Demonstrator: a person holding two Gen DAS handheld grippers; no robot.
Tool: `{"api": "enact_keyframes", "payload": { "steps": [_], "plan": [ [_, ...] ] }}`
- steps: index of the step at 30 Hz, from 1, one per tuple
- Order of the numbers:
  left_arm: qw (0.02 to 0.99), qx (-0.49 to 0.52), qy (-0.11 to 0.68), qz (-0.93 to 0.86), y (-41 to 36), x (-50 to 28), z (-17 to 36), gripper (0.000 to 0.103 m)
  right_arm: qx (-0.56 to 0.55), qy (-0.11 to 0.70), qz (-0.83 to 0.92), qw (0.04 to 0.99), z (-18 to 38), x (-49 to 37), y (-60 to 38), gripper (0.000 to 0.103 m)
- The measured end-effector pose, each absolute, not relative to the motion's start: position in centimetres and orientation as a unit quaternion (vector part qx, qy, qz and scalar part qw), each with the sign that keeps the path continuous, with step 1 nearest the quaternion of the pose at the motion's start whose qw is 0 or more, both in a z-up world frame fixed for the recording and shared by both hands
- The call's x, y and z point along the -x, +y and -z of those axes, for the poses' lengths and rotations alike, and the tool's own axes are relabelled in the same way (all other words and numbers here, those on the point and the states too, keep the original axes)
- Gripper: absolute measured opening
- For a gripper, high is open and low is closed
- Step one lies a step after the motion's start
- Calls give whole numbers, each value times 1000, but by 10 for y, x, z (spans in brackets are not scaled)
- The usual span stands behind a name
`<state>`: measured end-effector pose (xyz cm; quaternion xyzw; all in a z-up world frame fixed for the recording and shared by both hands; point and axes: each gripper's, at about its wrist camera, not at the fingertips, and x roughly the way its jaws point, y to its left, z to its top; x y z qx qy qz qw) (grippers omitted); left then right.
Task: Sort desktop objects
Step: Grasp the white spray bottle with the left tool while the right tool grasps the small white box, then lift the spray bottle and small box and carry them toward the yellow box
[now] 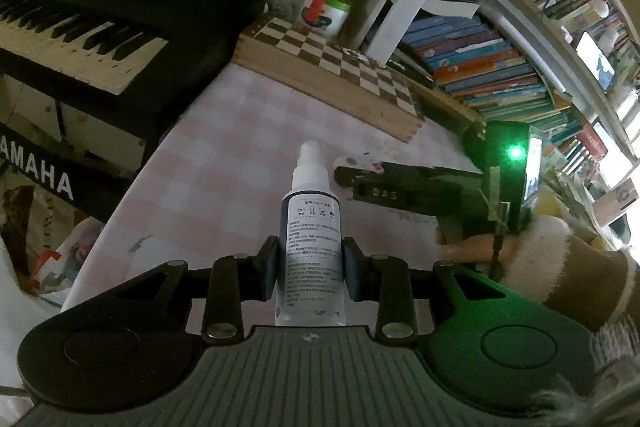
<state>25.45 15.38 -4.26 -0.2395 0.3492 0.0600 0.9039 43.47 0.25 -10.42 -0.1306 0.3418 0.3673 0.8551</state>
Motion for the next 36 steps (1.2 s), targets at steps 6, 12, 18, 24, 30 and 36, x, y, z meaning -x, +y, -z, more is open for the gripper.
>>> {"api": "enact_keyframes", "payload": {
  "steps": [6, 12, 18, 24, 30, 36],
  "plan": [
    [909, 246, 332, -54, 153, -251, 35, 30, 134, 335, -367, 857, 96, -425, 1, 53],
    [916, 250, 310, -49, 153, -246, 24, 30, 102, 324, -355, 871, 64, -400, -14, 53],
    [925, 256, 280, -19, 148, -233, 10, 30, 84, 304, -335, 888, 34, -369, -39, 54],
    [927, 257, 272, 5, 139, -216, -5, 30, 63, 299, -314, 899, 10, -335, -69, 54],
    [929, 239, 284, 10, 124, -198, -13, 30, 32, 321, -281, 904, -4, -297, -101, 54],
    [927, 245, 280, 44, 112, -173, -19, 30, 3, 343, -260, 903, -6, -251, -123, 54]
  ]
}}
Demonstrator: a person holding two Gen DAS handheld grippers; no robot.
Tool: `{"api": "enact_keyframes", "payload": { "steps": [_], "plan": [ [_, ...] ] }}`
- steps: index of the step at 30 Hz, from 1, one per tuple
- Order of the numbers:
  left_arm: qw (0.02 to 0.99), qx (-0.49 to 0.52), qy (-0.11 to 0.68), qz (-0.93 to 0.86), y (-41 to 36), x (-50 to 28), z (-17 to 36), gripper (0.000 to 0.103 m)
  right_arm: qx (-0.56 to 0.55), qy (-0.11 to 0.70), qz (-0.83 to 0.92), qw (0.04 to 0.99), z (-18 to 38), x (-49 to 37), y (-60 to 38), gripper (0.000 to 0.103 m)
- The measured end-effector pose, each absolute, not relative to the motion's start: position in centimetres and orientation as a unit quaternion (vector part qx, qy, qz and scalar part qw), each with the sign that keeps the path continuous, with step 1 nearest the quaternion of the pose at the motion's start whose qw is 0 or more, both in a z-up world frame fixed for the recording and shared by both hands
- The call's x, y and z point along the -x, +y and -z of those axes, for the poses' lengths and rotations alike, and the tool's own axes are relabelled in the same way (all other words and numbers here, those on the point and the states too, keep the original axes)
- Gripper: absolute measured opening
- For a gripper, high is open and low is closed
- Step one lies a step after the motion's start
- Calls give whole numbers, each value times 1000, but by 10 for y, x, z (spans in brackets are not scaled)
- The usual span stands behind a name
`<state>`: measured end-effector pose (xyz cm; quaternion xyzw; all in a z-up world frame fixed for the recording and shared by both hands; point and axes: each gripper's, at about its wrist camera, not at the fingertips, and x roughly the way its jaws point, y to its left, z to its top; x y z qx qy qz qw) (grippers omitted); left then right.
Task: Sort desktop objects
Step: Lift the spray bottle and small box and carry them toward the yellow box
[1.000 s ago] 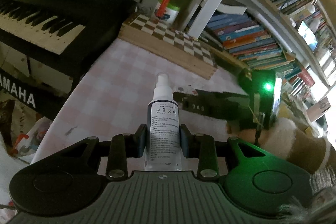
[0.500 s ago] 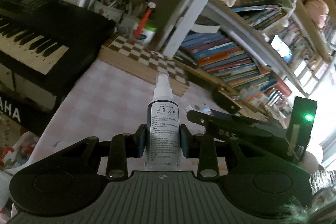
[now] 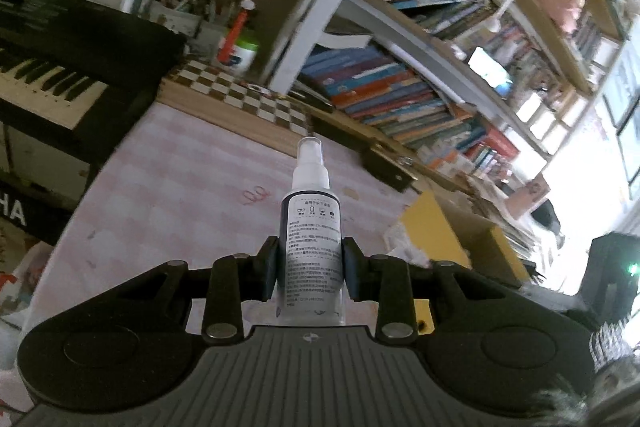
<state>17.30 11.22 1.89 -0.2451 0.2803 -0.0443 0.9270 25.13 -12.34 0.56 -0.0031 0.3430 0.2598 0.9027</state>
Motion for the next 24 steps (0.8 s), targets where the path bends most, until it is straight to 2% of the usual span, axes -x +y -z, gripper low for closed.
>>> {"api": "enact_keyframes", "payload": {
  "steps": [24],
  "plan": [
    [899, 236, 344, 131, 80, -52, 4, 30, -2, 391, -207, 897, 16, -92, -145, 54]
  ]
}}
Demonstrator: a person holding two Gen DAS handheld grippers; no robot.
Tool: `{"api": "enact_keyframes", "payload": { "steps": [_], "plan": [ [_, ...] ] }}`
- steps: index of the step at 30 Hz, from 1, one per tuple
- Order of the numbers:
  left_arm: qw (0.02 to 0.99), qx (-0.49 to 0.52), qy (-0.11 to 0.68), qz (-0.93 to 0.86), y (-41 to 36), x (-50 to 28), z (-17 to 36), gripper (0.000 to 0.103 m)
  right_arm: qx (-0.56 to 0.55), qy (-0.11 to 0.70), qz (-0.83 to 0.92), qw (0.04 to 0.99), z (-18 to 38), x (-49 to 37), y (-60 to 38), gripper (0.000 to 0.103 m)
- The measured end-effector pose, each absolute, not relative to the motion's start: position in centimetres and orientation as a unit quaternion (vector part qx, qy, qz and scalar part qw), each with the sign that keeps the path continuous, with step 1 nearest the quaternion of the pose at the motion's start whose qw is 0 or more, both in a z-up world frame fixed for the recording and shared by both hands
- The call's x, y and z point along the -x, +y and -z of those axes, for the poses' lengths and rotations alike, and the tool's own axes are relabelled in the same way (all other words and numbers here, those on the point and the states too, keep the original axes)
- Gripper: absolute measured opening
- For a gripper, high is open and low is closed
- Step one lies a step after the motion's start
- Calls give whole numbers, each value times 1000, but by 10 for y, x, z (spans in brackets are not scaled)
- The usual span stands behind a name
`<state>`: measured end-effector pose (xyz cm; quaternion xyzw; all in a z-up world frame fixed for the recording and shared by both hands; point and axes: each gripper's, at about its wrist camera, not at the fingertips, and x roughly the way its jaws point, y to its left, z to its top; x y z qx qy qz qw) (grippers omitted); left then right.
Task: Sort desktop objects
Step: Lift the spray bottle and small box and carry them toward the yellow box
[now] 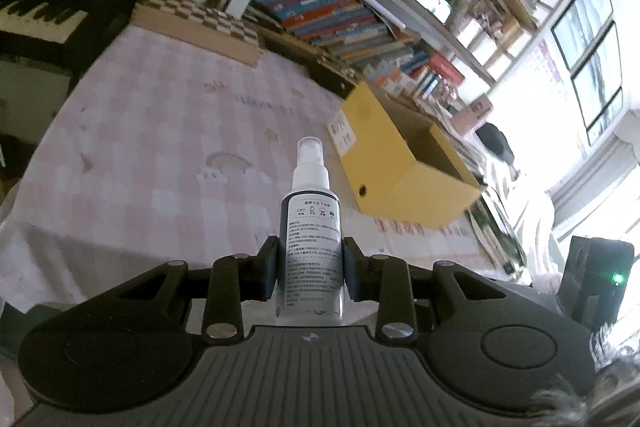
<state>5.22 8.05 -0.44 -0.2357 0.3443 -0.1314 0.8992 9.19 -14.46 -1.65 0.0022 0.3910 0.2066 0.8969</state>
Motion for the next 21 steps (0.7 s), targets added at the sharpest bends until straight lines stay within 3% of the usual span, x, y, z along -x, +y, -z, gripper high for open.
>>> {"api": "enact_keyframes", "payload": {
  "steps": [21],
  "plan": [
    [864, 181, 388, 265, 5, -54, 14, 30, -60, 398, -82, 912, 22, -33, -216, 54]
  ]
}}
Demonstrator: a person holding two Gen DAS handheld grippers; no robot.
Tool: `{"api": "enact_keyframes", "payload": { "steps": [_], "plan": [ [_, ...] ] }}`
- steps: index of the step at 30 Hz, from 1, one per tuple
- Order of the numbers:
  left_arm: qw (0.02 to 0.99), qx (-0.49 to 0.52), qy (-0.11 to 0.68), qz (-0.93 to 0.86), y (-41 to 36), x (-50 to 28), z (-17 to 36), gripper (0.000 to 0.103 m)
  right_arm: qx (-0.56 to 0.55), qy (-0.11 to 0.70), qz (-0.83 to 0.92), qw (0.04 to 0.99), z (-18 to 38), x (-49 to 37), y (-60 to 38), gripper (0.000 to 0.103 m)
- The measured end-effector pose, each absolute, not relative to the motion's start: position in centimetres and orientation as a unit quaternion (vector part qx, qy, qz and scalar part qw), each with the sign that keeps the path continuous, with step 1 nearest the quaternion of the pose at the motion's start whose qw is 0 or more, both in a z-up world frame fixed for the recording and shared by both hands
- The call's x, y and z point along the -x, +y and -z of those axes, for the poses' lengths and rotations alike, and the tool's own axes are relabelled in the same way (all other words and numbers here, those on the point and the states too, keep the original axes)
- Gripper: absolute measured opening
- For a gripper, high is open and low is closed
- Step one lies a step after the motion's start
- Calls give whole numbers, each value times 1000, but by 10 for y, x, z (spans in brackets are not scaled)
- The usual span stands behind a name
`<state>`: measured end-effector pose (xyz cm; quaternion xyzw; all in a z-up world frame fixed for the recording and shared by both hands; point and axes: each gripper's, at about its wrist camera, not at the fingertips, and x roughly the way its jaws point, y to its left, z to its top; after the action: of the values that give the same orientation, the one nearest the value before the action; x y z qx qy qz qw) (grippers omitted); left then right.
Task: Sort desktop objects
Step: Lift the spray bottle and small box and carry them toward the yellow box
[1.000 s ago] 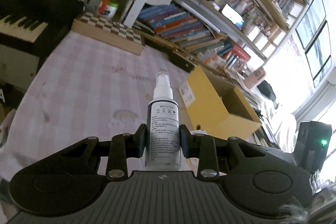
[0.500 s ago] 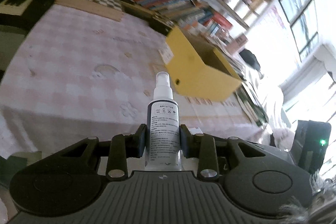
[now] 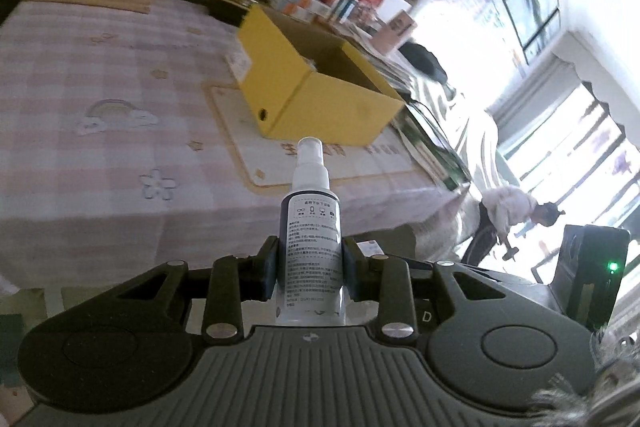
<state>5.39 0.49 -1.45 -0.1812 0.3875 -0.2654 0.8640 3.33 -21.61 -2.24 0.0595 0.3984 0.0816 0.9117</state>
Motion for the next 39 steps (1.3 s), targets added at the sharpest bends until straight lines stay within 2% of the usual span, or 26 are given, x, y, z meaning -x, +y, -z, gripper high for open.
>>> {"api": "enact_keyframes", "payload": {
  "steps": [15, 39],
  "plan": [
    [849, 161, 402, 304, -71, -95, 11, 30, -81, 400, -38, 912, 20, -52, -288, 54],
    [864, 164, 389, 274, -169, -167, 5, 30, -60, 395, -81, 913, 15, -138, -381, 54]
  ]
}}
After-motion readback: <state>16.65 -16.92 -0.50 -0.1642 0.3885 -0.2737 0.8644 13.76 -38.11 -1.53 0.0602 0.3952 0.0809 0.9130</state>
